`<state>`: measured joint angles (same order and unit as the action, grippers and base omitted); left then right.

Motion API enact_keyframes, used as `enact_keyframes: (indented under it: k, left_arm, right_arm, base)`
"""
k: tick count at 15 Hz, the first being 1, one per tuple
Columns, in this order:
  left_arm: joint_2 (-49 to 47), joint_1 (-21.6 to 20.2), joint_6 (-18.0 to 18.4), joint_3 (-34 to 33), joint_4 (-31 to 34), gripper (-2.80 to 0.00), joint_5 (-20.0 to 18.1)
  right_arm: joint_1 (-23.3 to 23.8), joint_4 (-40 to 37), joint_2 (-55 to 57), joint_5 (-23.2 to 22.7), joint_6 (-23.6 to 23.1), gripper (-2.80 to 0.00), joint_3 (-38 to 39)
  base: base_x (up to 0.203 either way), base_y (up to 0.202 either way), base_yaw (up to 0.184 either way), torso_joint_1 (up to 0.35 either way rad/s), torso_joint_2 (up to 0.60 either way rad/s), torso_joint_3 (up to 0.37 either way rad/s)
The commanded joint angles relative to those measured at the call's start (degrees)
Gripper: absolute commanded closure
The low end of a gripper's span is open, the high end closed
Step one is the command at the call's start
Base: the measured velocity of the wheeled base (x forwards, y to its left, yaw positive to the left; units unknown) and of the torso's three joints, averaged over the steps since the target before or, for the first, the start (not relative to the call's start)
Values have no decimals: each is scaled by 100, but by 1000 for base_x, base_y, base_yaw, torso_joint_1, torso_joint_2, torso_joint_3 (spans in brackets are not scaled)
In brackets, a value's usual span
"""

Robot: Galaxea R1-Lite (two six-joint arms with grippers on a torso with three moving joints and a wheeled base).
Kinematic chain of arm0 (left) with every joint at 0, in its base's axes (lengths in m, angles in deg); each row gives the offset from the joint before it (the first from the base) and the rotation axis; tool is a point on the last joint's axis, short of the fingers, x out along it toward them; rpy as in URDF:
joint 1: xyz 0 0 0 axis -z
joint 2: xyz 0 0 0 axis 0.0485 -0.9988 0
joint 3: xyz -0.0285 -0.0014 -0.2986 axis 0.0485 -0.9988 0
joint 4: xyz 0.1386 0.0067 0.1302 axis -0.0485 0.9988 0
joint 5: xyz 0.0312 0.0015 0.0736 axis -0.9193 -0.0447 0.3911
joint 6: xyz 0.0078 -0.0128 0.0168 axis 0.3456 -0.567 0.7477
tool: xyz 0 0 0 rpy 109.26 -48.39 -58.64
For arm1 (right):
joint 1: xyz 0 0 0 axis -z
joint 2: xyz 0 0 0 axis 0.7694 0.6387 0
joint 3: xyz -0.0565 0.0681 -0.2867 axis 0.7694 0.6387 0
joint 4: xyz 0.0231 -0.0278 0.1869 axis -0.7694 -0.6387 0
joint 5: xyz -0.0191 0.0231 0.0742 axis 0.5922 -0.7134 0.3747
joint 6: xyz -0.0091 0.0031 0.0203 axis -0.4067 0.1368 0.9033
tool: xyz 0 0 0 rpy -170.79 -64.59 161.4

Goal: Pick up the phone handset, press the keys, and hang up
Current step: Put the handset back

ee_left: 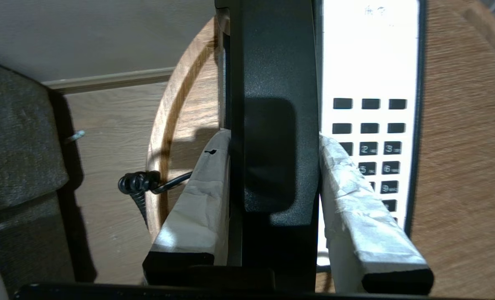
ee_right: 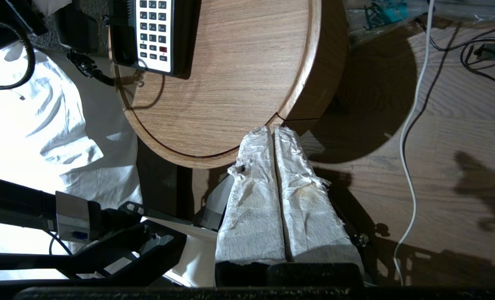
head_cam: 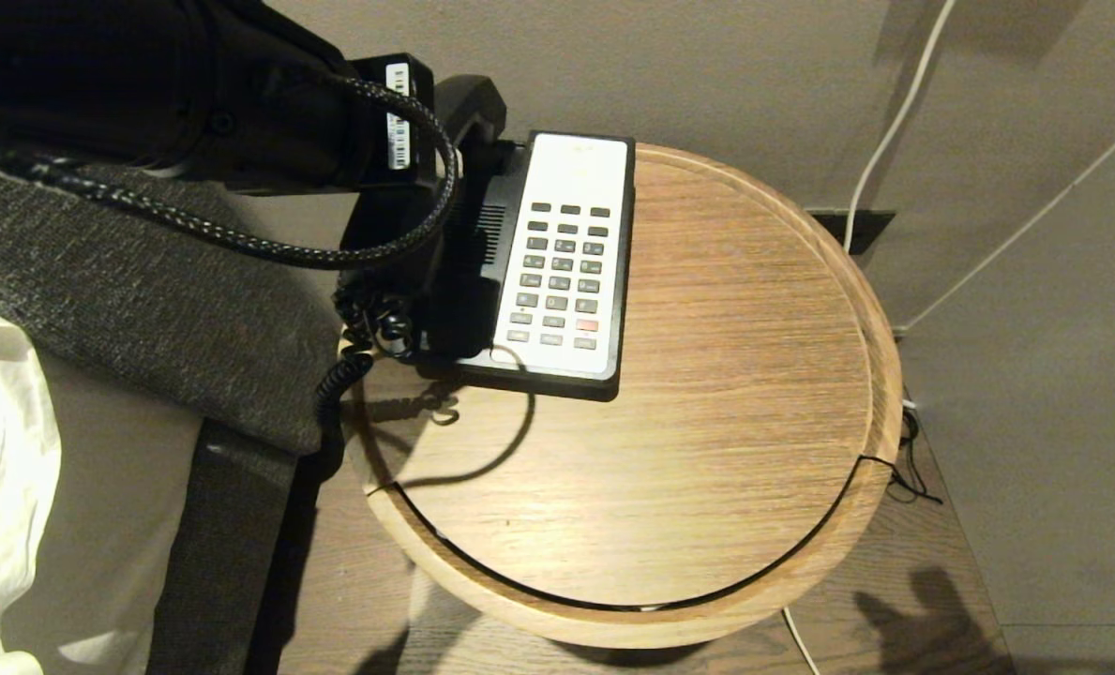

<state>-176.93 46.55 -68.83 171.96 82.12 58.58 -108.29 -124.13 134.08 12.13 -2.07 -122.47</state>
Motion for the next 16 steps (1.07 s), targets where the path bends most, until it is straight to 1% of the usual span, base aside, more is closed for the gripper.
enact_keyframes:
  k: [1, 3, 5, 10, 13, 16]
  left_arm:
    - [-64, 71, -13, 17, 22, 0, 80]
    - [-140, 159, -19, 203, 30, 0, 84]
    - [-177, 290, -29, 247, 38, 0, 138]
    - [-237, 343, -285, 202, 111, 0, 155]
    - [-321, 343, -285, 194, 136, 0, 440]
    - [-341, 343, -285, 194, 139, 0, 513]
  right_arm:
    - [-2, -37, -14, 14, 17, 0, 63]
    - [-2, -37, -14, 15, 17, 0, 90]
    - [-2, -37, -40, 15, 17, 0, 160]
    - [-2, -20, -102, 24, 17, 0, 257]
    - [-2, -20, -109, 24, 17, 0, 257]
    - [-2, -20, -102, 33, 17, 0, 266]
  base:
    - [0, 0, 0, 0, 0, 0]
    - [0, 0, 0, 0, 0, 0]
    - [0, 0, 0, 0, 0, 0]
    - [0, 0, 0, 0, 0, 0]
    - [0, 0, 0, 0, 0, 0]
    - [0, 0, 0, 0, 0, 0]
